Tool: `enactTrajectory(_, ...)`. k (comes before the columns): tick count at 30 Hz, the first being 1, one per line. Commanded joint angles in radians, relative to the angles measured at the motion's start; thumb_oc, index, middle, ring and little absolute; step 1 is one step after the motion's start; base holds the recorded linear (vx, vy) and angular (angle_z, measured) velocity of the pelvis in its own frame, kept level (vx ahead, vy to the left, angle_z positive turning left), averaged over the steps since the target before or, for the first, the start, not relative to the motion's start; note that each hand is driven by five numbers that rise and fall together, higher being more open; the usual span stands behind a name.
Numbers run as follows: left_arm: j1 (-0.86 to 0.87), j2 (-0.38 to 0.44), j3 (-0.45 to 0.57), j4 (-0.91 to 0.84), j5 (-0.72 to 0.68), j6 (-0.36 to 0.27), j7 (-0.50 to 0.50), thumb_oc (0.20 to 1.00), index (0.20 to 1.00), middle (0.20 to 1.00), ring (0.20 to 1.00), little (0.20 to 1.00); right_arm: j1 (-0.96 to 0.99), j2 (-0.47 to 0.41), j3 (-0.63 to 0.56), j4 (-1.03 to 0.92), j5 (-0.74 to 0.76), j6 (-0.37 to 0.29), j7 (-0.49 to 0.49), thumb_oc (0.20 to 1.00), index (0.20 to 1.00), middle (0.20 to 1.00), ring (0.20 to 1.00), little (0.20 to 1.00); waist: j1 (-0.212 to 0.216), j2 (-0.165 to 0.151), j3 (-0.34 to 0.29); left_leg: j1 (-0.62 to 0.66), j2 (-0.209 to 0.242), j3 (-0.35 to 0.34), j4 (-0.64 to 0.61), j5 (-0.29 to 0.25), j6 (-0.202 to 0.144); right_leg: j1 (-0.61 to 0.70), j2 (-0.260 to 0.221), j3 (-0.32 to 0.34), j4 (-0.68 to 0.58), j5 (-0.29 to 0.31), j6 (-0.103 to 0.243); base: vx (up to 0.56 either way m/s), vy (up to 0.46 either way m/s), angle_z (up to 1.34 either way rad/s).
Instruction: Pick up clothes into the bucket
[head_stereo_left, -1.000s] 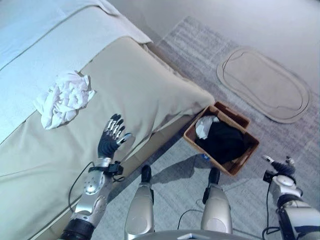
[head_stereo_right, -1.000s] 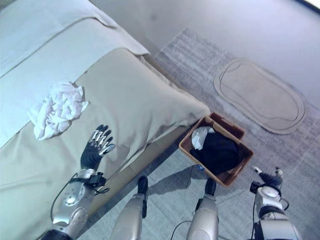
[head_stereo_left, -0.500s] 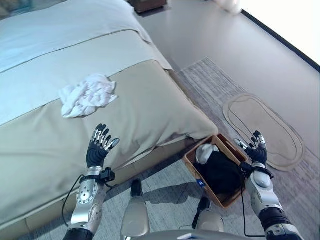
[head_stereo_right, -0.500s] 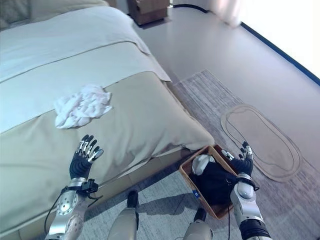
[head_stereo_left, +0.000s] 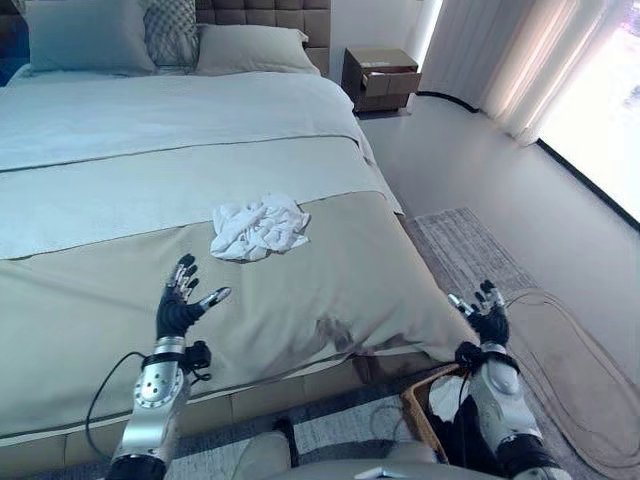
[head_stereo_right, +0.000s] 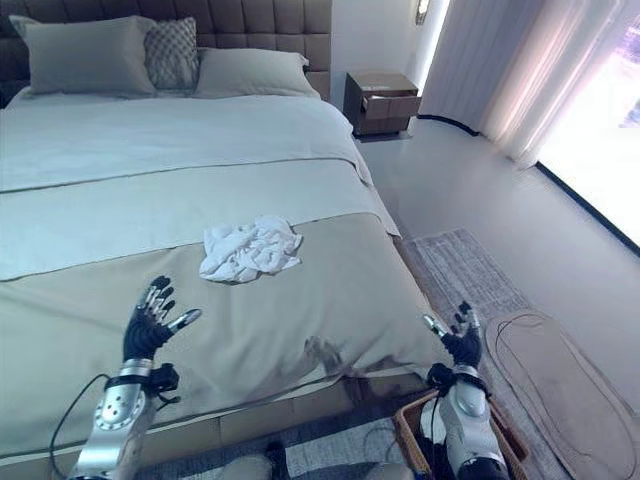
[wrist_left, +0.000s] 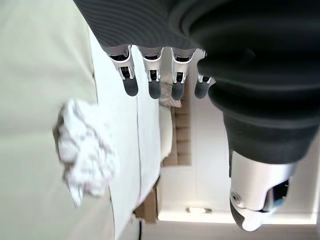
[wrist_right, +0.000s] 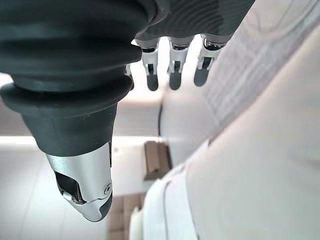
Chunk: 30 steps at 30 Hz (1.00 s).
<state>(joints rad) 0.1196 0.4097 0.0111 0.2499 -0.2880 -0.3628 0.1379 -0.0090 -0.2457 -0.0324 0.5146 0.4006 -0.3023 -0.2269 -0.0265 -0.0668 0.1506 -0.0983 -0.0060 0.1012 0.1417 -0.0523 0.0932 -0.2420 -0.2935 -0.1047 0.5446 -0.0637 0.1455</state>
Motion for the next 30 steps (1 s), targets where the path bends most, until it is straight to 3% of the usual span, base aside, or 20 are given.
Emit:
enactTrajectory(1, -0.035, 0.006, 0.014, -0.083, 0.059, -0.046, 0.013, 1.000, 1.000, 1.000, 1.000, 1.000, -0.037, -0.039, -0.047, -0.028, 0.029, -0.063, 0.010, 1.000, 1.000, 1.000, 1.000, 1.000, -0.050, 0.020, 0.056, 0.068, -0.026, -0.109, -0.069, 0.014, -0.049, -0.015, 0.091, 0.020, -0.171, 0.121, -0.008, 0.13, -0.025, 0.34)
enactTrajectory(2, -0.048, 0.005, 0.006, -0.083, 0.067, -0.047, 0.012, 1.000, 1.000, 1.000, 1.000, 1.000, -0.020, -0.037, -0.052, -0.023, 0.033, -0.063, 0.014, 1.000, 1.000, 1.000, 1.000, 1.000, -0.070, 0.011, 0.065, 0.083, -0.037, -0.128, -0.066, -0.002, -0.051, -0.033, 0.127, 0.065, -0.233, 0.122, 0.002, 0.20, -0.034, 0.43)
enactTrajectory(4, -0.068, 0.009, 0.000, -0.075, 0.090, -0.045, 0.014, 1.000, 1.000, 1.000, 1.000, 1.000, -0.002, -0.032, -0.056, -0.023, 0.034, -0.064, 0.016, 1.000, 1.000, 1.000, 1.000, 1.000, -0.092, -0.005, 0.068, 0.096, -0.052, -0.144, -0.073, -0.010, -0.058, -0.046, 0.147, 0.088, -0.329, 0.163, 0.018, 0.21, -0.041, 0.47)
enactTrajectory(9, -0.134, 0.037, -0.016, -0.051, 0.222, -0.032, 0.083, 1.000, 1.000, 1.000, 1.000, 1.000, 0.028, -0.015, -0.052, -0.015, 0.052, -0.066, 0.029, 1.000, 1.000, 1.000, 1.000, 1.000, -0.125, -0.035, 0.070, 0.110, -0.067, -0.168, -0.065, -0.049, -0.068, -0.018, 0.149, 0.072, -0.463, 0.218, 0.028, 0.19, -0.058, 0.61)
enactTrajectory(17, -0.385, 0.115, -0.091, 0.069, 0.411, 0.006, 0.259, 1.000, 1.000, 1.000, 1.000, 1.000, -0.018, -0.036, 0.008, -0.057, 0.070, -0.085, 0.016, 1.000, 1.000, 1.000, 1.000, 1.000, -0.147, -0.045, 0.129, -0.029, -0.048, -0.146, -0.003, -0.060, -0.092, -0.078, 0.160, 0.087, -0.495, 0.235, 0.014, 0.02, -0.069, -0.14)
enactTrajectory(22, -0.528, 0.152, -0.160, 0.191, 0.570, 0.058, 0.371, 1.000, 1.000, 1.000, 1.000, 1.000, -0.023, -0.041, 0.044, -0.056, 0.076, -0.106, 0.003, 1.000, 1.000, 1.000, 1.000, 1.000, -0.173, -0.036, 0.160, -0.072, -0.030, -0.155, 0.008, -0.062, -0.113, -0.118, 0.164, 0.094, -0.470, 0.207, 0.004, 0.06, -0.089, 0.07)
enactTrajectory(23, -0.537, 0.145, -0.149, 0.190, 0.580, 0.071, 0.404, 1.000, 1.000, 1.000, 1.000, 1.000, -0.012, -0.053, 0.049, -0.063, 0.089, -0.111, 0.011, 1.000, 1.000, 1.000, 1.000, 1.000, -0.178, -0.052, 0.175, -0.110, -0.034, -0.149, 0.134, -0.101, -0.125, -0.104, 0.153, 0.092, -0.461, 0.186, -0.010, 0.12, -0.112, 0.13)
enactTrajectory(24, -0.537, 0.145, -0.148, 0.190, 0.580, 0.072, 0.404, 1.000, 1.000, 1.000, 1.000, 1.000, -0.013, -0.053, 0.049, -0.063, 0.090, -0.111, 0.012, 1.000, 1.000, 1.000, 1.000, 1.000, -0.179, -0.050, 0.176, -0.120, -0.033, -0.150, 0.154, -0.110, -0.125, -0.106, 0.155, 0.090, -0.458, 0.185, -0.010, 0.08, -0.143, 0.19)
enactTrajectory(25, -0.555, 0.144, -0.148, 0.187, 0.593, 0.078, 0.425, 1.000, 1.000, 1.000, 1.000, 1.000, 0.000, -0.066, 0.054, -0.080, 0.091, -0.115, 0.019, 1.000, 1.000, 1.000, 1.000, 1.000, -0.173, -0.062, 0.196, -0.191, -0.020, -0.148, 0.289, -0.095, -0.143, -0.090, 0.151, 0.089, -0.453, 0.174, -0.024, 0.00, -0.058, 0.16)
enactTrajectory(26, -0.557, 0.144, -0.149, 0.189, 0.594, 0.078, 0.426, 1.000, 1.000, 1.000, 1.000, 1.000, -0.001, -0.065, 0.053, -0.080, 0.092, -0.115, 0.020, 1.000, 1.000, 1.000, 1.000, 1.000, -0.173, -0.058, 0.196, -0.200, -0.018, -0.151, 0.302, -0.100, -0.143, -0.092, 0.153, 0.086, -0.452, 0.174, -0.025, 0.01, -0.062, 0.15)
enactTrajectory(29, -0.601, 0.154, -0.157, 0.207, 0.625, 0.103, 0.472, 1.000, 1.000, 1.000, 1.000, 1.000, -0.027, -0.073, 0.065, -0.070, 0.102, -0.124, 0.004, 1.000, 1.000, 1.000, 1.000, 1.000, -0.154, -0.047, 0.201, -0.259, 0.038, -0.180, 0.185, -0.025, -0.158, -0.083, 0.150, 0.093, -0.458, 0.160, -0.016, 0.03, 0.076, 0.08)
enactTrajectory(30, -0.611, 0.164, -0.158, 0.215, 0.641, 0.112, 0.485, 1.000, 1.000, 1.000, 1.000, 1.000, -0.038, -0.073, 0.071, -0.068, 0.099, -0.124, 0.001, 1.000, 1.000, 1.000, 1.000, 1.000, -0.140, -0.044, 0.203, -0.275, 0.050, -0.208, 0.114, 0.028, -0.168, -0.082, 0.155, 0.101, -0.460, 0.164, -0.014, 0.07, 0.174, -0.02)
